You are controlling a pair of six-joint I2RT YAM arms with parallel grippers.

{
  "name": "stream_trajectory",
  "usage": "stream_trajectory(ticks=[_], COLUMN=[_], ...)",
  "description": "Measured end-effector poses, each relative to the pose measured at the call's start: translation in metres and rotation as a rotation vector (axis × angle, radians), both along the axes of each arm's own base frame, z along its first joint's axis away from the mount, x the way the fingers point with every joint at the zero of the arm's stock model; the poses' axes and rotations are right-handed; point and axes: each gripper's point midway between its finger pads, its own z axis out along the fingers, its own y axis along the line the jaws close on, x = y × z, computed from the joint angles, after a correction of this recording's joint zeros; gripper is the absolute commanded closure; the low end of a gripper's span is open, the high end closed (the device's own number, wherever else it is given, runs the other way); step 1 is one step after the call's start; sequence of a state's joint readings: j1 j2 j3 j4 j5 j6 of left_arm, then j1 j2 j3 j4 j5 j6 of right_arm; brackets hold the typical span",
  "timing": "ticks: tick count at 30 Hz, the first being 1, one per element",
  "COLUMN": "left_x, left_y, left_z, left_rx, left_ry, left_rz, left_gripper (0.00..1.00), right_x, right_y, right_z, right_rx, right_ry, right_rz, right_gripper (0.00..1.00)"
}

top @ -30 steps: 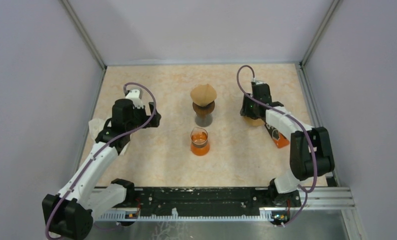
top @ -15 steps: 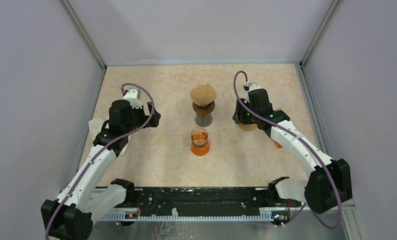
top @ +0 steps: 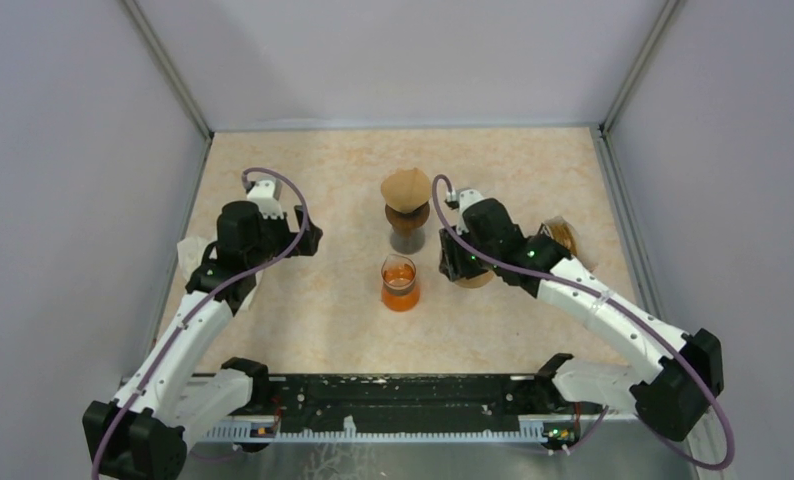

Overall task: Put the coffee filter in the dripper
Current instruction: Pick up the dripper holder from the center of the board, then place the dripper holder onto the coffee server.

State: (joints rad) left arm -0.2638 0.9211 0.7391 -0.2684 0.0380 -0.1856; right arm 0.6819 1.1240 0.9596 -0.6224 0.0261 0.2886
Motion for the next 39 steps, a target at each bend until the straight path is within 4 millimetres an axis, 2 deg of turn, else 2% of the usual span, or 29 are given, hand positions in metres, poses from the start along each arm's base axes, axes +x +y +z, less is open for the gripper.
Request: stream_trajectory(ticks=[8,13,22,28,39], left_x=[0.000,0.000,0.001,0.001,0.001], left_y=[0.002,0.002,0.004,0.006,0.006], left_z=[-0.001,-0.001,-0.002,-0.002,-0.002], left_rx=[-0.003,-0.005,-0.001,0.001,0.002], left_ry=[0.004,0.004,0.004,0.003,0.003], left_rz=[0.003,0.003,0.012,0.019,0.020], left_gripper=[0.01,0.01,0.01,0.01,0.01], right_x=[-0.017,-0.020,-0.015,-0.011,-0.015], right_y=[0.040,0.070,0.110,0.123,0.136], right_z=[0.034,0.043,0.037,0.021,0.007], right_rx=[0.019,0.008,-0.037,-0.085,-0.140], right_ry=[-0.054,-0.067,-0.059,-0.038,-0.009], right_rz=[0.130,0.204,0.272,0.283,0.304], right_gripper=[0.73,0.73,0.73,0.73,0.73])
